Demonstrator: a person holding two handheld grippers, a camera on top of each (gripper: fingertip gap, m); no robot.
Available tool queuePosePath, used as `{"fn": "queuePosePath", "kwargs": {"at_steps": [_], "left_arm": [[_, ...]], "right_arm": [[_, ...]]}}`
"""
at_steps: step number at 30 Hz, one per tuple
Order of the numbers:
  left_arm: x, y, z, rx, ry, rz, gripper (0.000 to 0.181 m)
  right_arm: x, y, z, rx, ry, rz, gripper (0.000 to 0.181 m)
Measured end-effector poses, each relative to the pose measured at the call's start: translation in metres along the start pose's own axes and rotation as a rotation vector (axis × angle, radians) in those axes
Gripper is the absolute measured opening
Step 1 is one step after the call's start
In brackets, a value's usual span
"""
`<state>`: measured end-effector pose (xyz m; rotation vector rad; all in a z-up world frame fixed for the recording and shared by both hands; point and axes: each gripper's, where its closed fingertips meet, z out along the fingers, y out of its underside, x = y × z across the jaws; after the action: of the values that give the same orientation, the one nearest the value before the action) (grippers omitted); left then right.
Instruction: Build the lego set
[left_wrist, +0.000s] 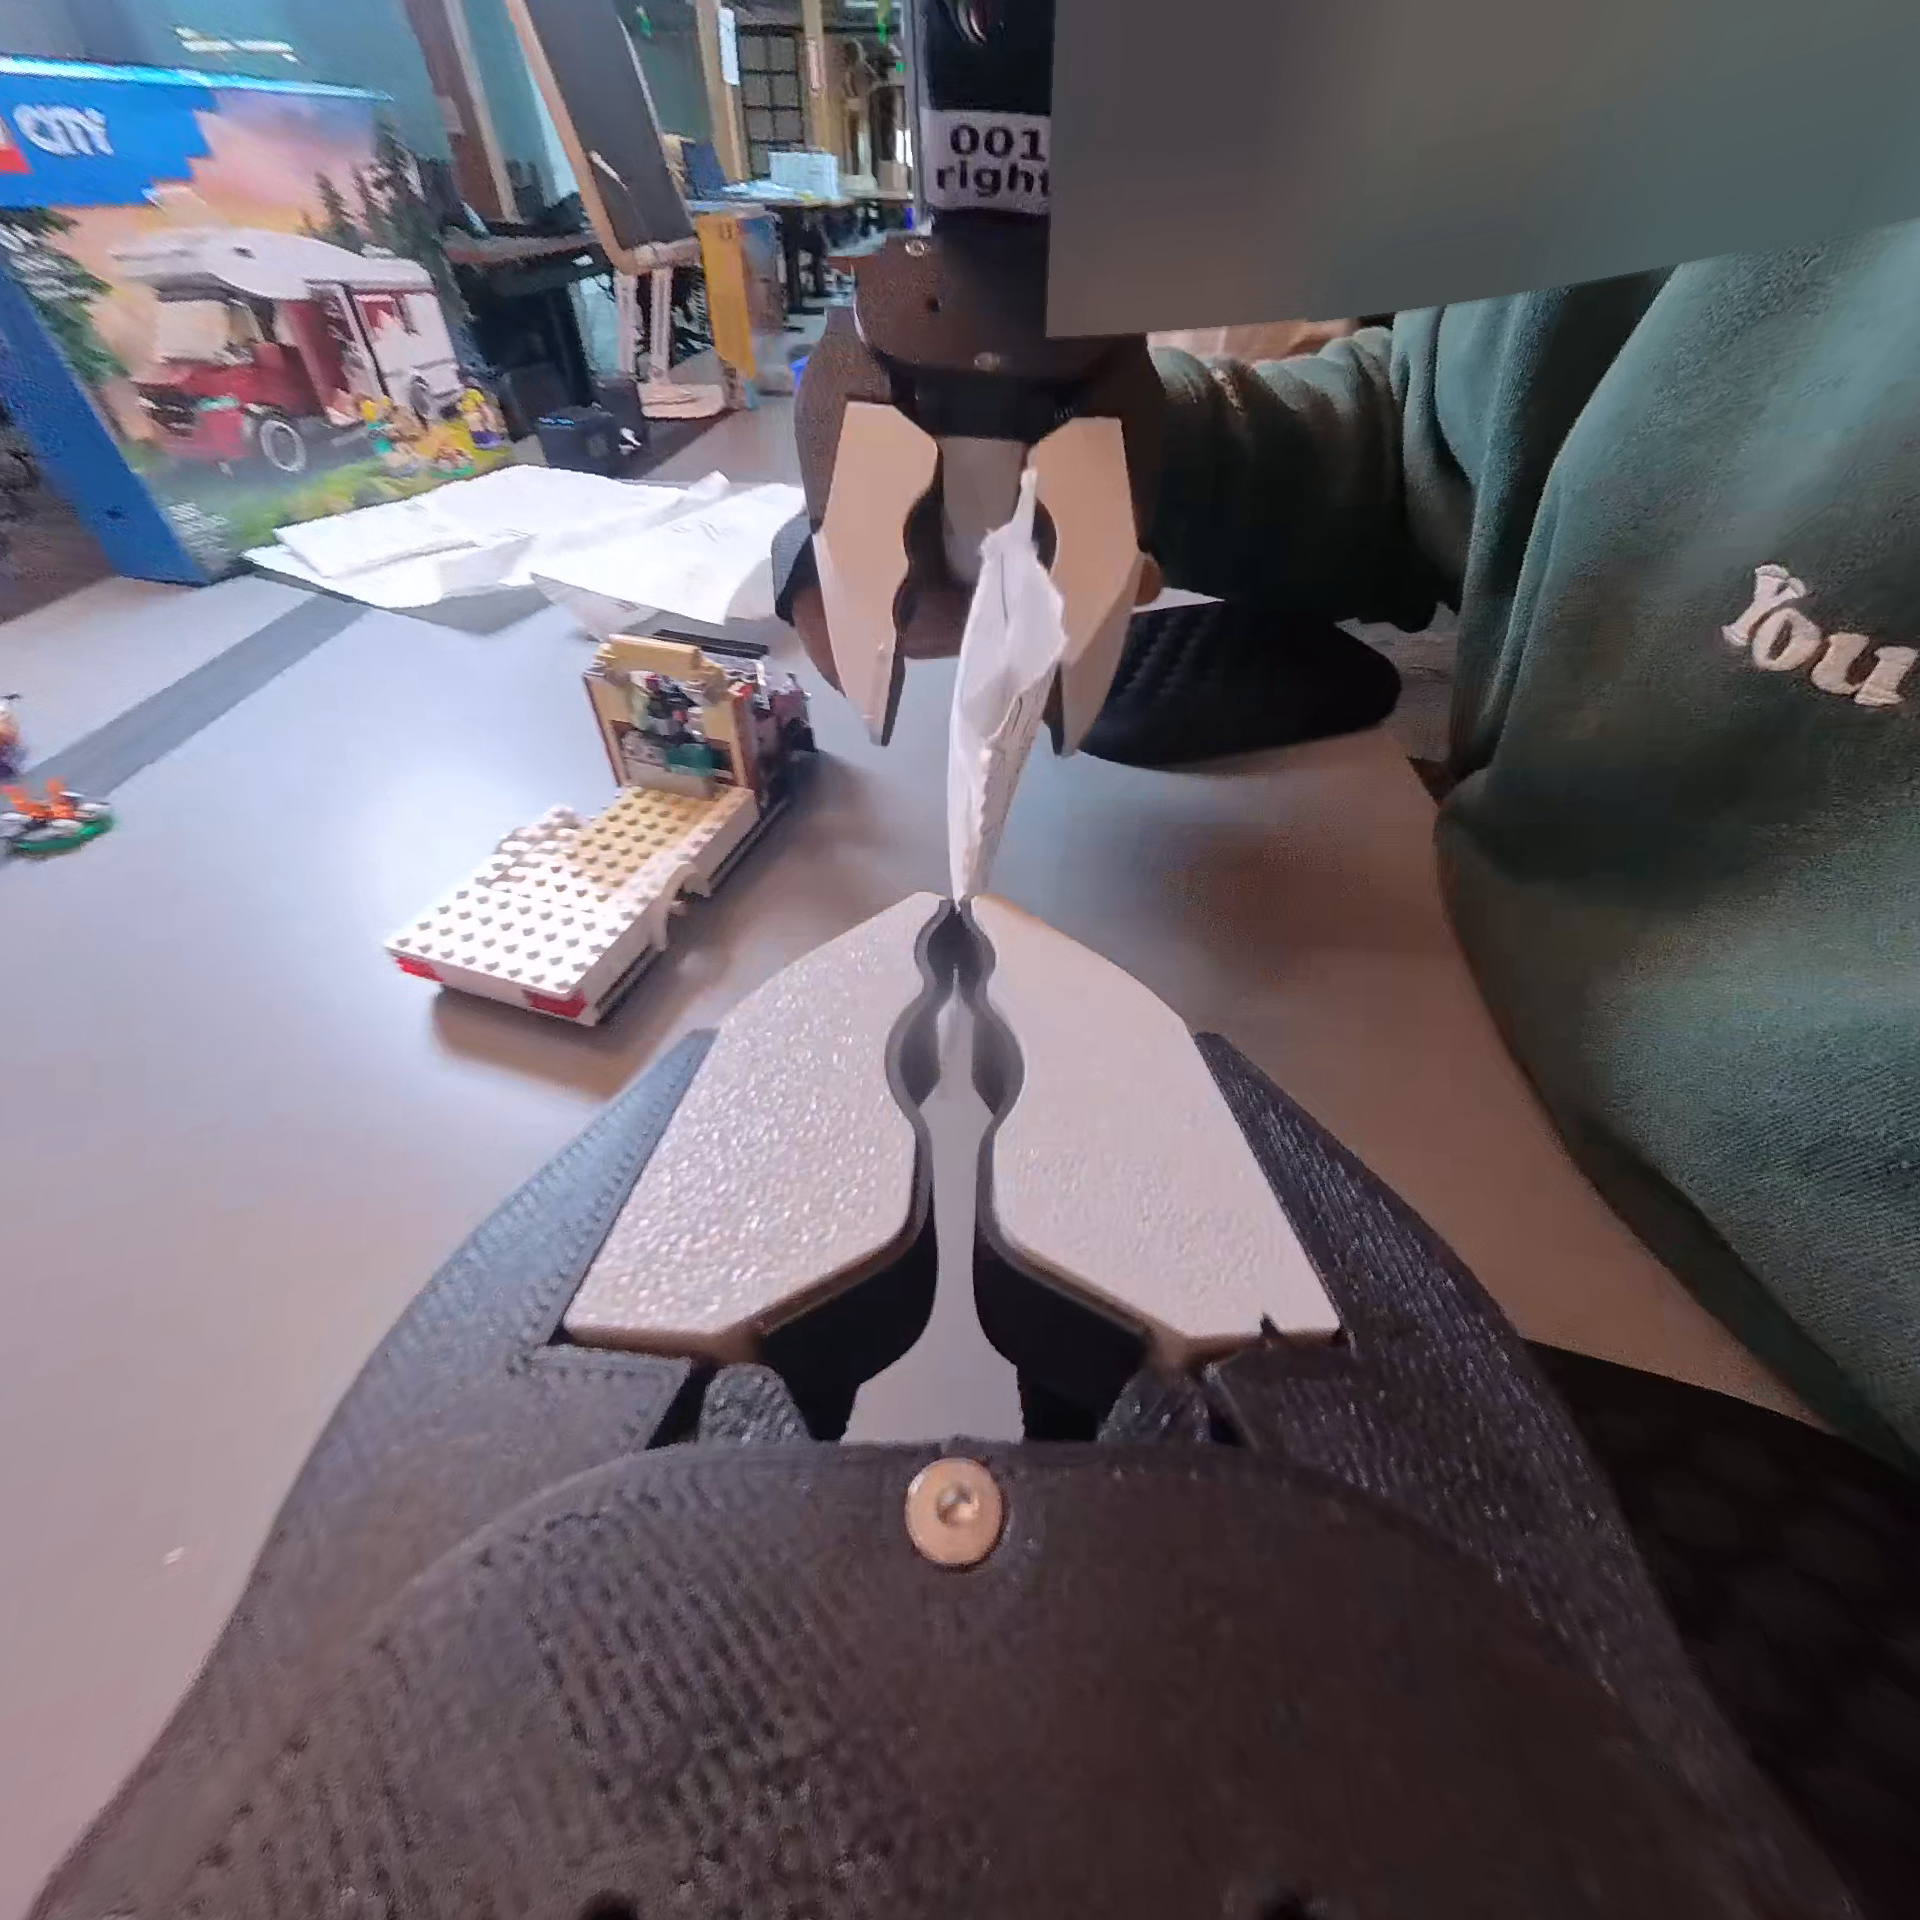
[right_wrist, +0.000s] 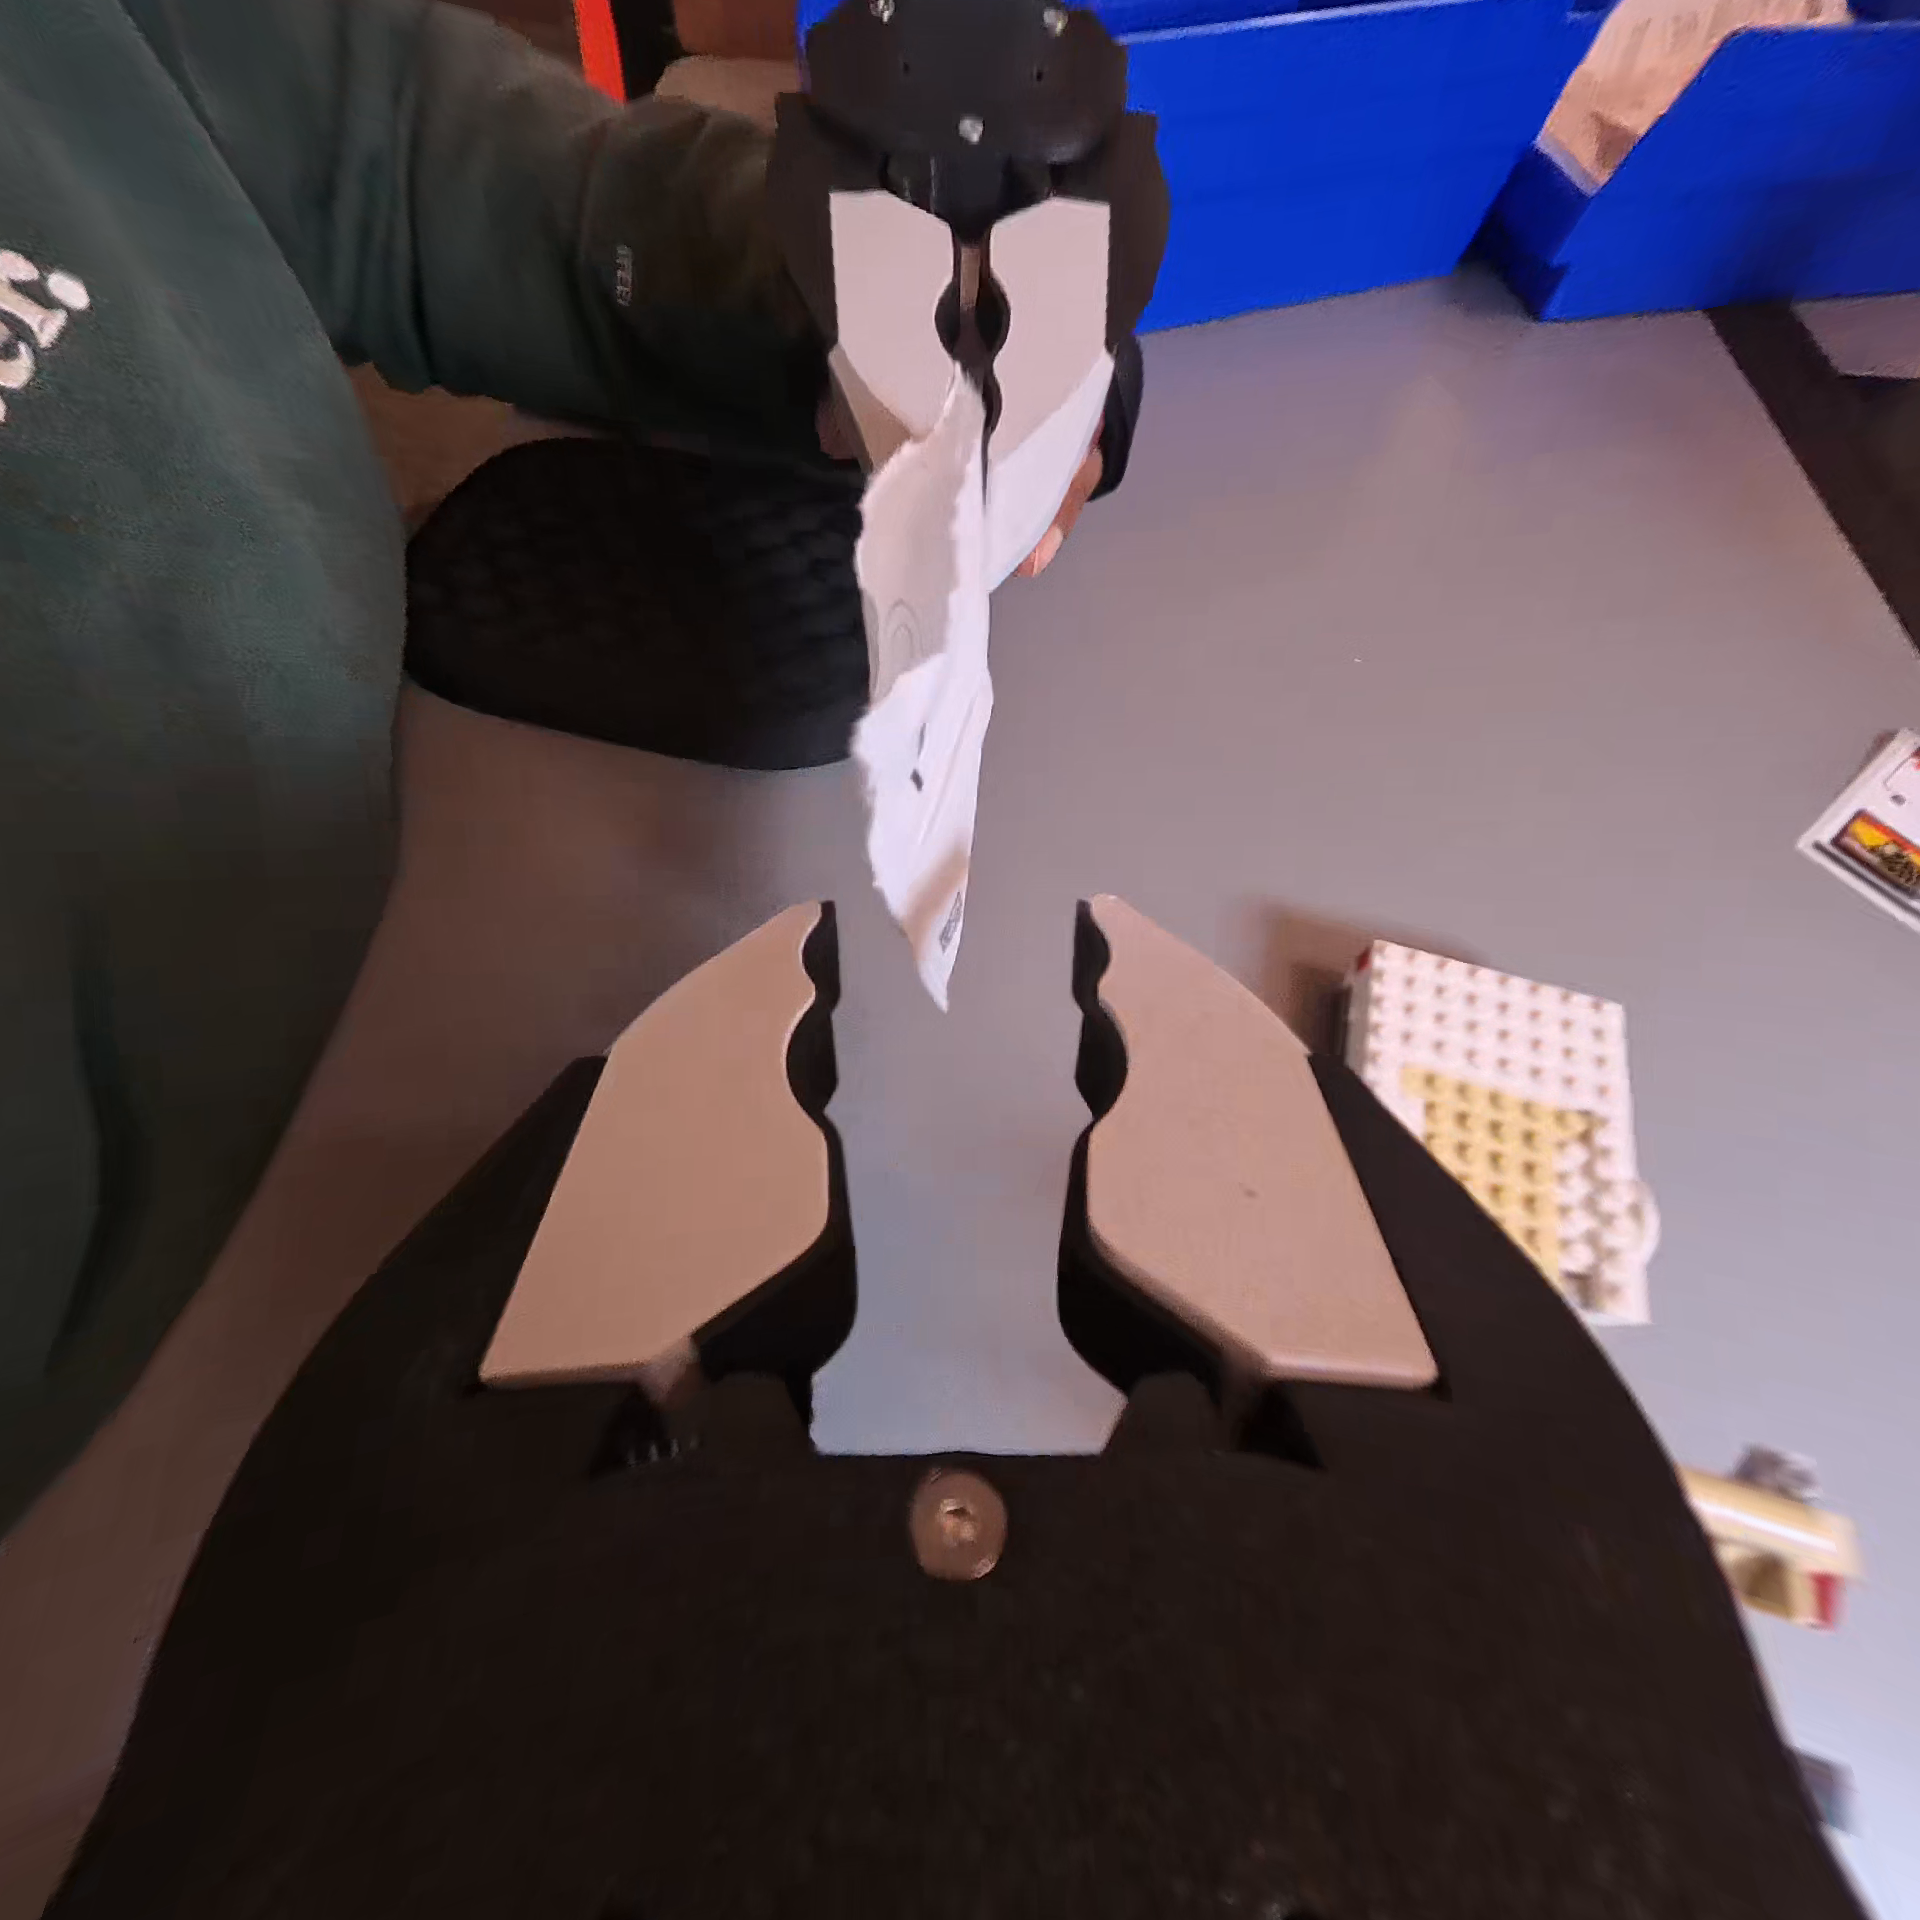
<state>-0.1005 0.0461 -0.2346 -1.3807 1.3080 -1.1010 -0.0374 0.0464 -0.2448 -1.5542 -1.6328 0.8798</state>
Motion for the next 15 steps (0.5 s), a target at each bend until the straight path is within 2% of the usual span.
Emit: {"fn": "queuePosePath", "kwargs": {"at_steps": [3,4,5,8,12,15], "left_arm": [[0.007,0.009,0.011,-0.03,0.037,-0.018,0.0],[0.01,0.012,0.015,-0.044,0.046,-0.021,0.0],[0.011,0.014,0.017,-0.052,0.05,-0.018,0.0],[0.011,0.007,0.019,-0.032,0.072,-0.032,0.0],[0.006,0.02,0.028,-0.079,0.092,-0.081,0.0],[-0.006,0.021,0.027,-0.064,0.021,-0.058,0.003]], "right_arm": [[-0.01,-0.002,0.004,0.129,0.053,0.057,0.035],[-0.01,-0.005,0.004,0.164,0.076,0.066,0.024],[-0.008,-0.006,0.002,0.182,0.099,0.065,0.001],[-0.007,-0.009,-0.005,0.225,0.042,0.109,0.0],[-0.003,0.006,-0.003,0.202,-0.024,0.207,0.0],[0.002,0.015,-0.004,0.176,-0.002,0.262,0.0]]}}
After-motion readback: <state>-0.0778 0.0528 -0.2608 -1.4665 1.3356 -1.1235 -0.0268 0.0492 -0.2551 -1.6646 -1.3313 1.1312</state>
